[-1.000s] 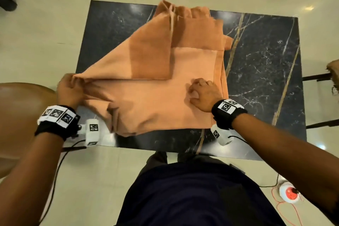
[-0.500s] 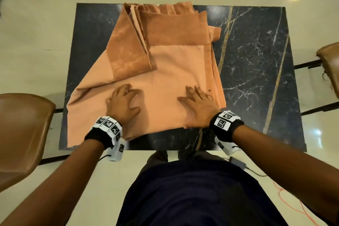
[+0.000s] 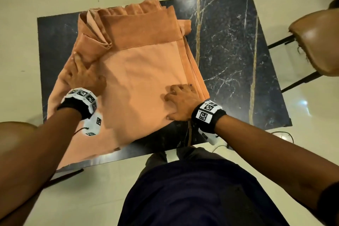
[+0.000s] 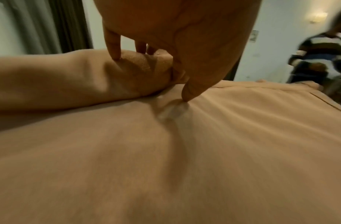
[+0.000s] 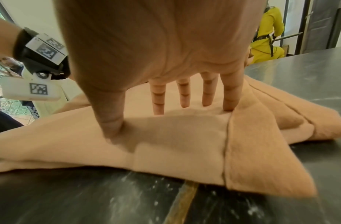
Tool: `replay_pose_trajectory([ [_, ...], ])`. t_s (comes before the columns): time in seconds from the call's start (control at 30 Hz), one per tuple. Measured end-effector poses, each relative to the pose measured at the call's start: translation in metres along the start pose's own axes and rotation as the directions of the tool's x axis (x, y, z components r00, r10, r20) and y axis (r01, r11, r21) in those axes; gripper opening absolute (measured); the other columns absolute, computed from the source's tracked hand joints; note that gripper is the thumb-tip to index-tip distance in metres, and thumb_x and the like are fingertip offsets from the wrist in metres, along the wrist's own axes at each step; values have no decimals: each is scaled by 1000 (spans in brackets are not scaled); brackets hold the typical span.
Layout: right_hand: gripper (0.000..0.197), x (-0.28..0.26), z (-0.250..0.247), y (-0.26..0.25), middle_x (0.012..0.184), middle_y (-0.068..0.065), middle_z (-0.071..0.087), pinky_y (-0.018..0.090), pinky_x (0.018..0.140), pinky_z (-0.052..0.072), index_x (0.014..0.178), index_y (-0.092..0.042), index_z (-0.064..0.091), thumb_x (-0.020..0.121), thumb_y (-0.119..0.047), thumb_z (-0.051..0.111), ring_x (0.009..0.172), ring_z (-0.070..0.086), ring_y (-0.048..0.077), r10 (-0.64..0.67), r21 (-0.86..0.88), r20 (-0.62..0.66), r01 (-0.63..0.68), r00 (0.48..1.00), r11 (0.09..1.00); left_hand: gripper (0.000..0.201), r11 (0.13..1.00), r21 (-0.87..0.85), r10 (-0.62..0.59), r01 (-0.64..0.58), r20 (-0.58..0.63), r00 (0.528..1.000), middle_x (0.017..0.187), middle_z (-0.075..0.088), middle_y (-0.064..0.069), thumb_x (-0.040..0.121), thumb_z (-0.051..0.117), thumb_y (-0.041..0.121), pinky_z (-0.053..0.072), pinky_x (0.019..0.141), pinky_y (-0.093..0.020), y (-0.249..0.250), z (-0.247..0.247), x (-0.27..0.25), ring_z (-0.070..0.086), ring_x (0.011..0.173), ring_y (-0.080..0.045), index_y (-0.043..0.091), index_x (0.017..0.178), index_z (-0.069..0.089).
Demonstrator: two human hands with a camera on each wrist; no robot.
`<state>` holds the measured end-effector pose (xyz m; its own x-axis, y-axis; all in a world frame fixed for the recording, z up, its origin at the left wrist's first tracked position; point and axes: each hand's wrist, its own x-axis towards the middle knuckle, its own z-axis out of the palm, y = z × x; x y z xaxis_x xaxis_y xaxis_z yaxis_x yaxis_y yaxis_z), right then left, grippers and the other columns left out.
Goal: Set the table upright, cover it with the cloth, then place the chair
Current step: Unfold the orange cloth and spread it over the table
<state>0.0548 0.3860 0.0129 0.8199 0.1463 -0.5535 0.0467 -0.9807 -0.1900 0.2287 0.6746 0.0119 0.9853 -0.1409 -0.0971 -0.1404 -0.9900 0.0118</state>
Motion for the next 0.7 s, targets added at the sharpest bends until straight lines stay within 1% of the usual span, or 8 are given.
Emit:
replay_pose_trajectory([
  [0.07,84,2,-5,2,152,-1,31,61,117,17,145,-43,39,72,-80,57,139,28,35,18,7,0,-18,1000,1000,41,999,-9,-45,44,-38,998,137,39,-27,89,49,37,35,96,-67,-18,-4,24,40,121,-51,23,128,48],
  [0.13,84,3,-8,2,150,2,34,58,118,17,144,-40,41,73,-83,54,138,29,36,38,7,-1,-38,999,999,52,984,-15,-179,179,-37,983,131,41,-26,87,56,41,35,95,-67,-41,-8,53,42,116,-48,12,128,46],
  [0.23,86,4,-6,1,148,3,35,58,118,17,145,-40,41,72,-84,53,137,30,36,38,-9,2,-38,999,999,90,913,-32,-404,406,56,913,155,20,-19,80,65,53,21,109,-65,-79,-23,83,24,138,-44,13,149,23],
  [0.3,84,3,-4,0,149,2,35,58,119,16,145,-40,41,73,-82,54,138,30,35,34,-2,2,-34,999,999,92,898,-32,-432,440,139,891,160,9,-21,84,58,57,17,115,-62,-89,-39,91,13,145,-44,18,154,13],
  [0.4,74,0,-5,3,149,0,35,53,119,16,142,-38,45,78,-71,59,137,32,33,28,36,-20,-28,999,999,68,951,-147,-236,272,225,945,142,46,-26,85,62,49,36,109,-54,-64,-51,81,43,129,-46,10,139,48],
  [0.47,63,0,-7,8,142,0,39,46,116,25,138,-34,50,81,-57,63,132,37,31,31,102,-39,-26,999,994,61,974,-201,-41,102,286,957,131,57,-21,76,63,51,44,101,-53,-32,-44,52,53,119,-44,15,126,61],
  [0.57,55,1,-14,25,137,2,40,40,109,37,134,-27,54,83,-40,68,129,38,26,99,270,-102,-68,990,960,68,986,-160,104,-45,383,918,145,43,-9,73,61,56,40,103,-54,23,-20,-8,42,130,-39,28,134,51],
  [0.7,51,6,-29,55,136,5,42,40,102,42,131,-24,55,85,-38,69,122,43,29,262,347,-152,-197,953,917,76,925,-271,361,-267,403,841,152,33,-4,72,51,57,36,105,-54,98,1,-86,32,137,-33,28,141,43],
])
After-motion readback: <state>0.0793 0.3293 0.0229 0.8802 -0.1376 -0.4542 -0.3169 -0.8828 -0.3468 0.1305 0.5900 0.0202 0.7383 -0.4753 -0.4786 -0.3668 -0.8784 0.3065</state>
